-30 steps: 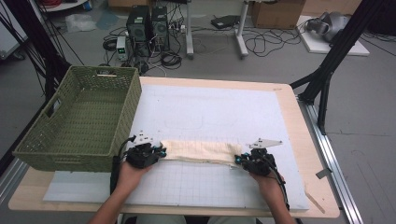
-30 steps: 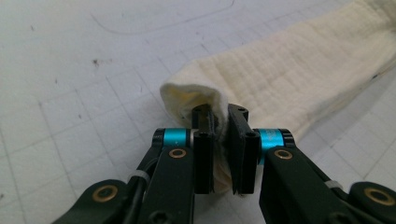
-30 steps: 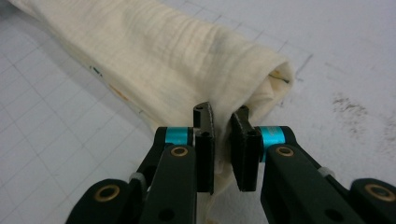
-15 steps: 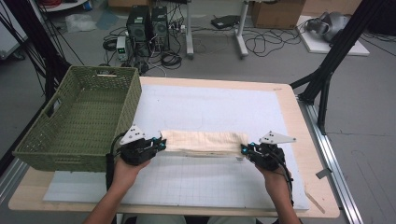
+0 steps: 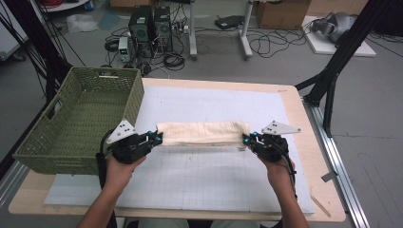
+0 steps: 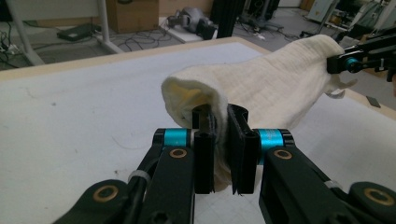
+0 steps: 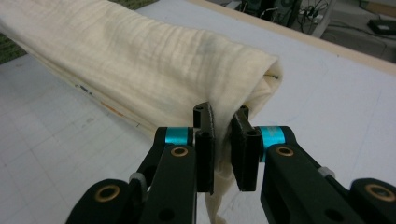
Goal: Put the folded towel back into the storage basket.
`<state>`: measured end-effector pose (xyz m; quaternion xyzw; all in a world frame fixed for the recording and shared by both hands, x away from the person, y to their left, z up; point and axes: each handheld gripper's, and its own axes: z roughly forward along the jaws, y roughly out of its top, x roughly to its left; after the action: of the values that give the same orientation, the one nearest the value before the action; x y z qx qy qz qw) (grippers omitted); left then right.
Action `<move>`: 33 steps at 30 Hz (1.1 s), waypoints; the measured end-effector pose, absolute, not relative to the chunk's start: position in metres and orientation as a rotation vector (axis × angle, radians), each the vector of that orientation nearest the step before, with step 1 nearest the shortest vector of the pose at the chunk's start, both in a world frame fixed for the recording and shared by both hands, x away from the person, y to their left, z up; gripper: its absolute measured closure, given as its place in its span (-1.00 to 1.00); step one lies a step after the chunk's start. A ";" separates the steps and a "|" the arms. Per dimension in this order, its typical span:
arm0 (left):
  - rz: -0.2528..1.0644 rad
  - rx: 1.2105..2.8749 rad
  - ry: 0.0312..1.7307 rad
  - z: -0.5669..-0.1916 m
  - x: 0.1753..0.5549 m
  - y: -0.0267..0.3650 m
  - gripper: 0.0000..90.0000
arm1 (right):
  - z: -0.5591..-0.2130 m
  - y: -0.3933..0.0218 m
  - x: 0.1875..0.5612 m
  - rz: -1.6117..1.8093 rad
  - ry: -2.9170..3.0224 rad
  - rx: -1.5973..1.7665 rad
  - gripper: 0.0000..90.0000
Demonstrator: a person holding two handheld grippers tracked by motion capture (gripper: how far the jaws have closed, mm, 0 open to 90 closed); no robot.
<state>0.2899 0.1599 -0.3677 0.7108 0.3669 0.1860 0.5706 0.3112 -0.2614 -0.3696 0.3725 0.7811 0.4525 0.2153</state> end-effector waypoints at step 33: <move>0.604 1.492 0.948 -0.322 0.267 0.241 0.81 | -0.307 -0.163 0.386 1.290 2.230 0.777 0.82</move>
<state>0.2666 0.2405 -0.3225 0.6420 0.4081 0.2599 0.5947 0.3865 -0.1627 -0.3071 0.2813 0.8078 0.4672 0.2236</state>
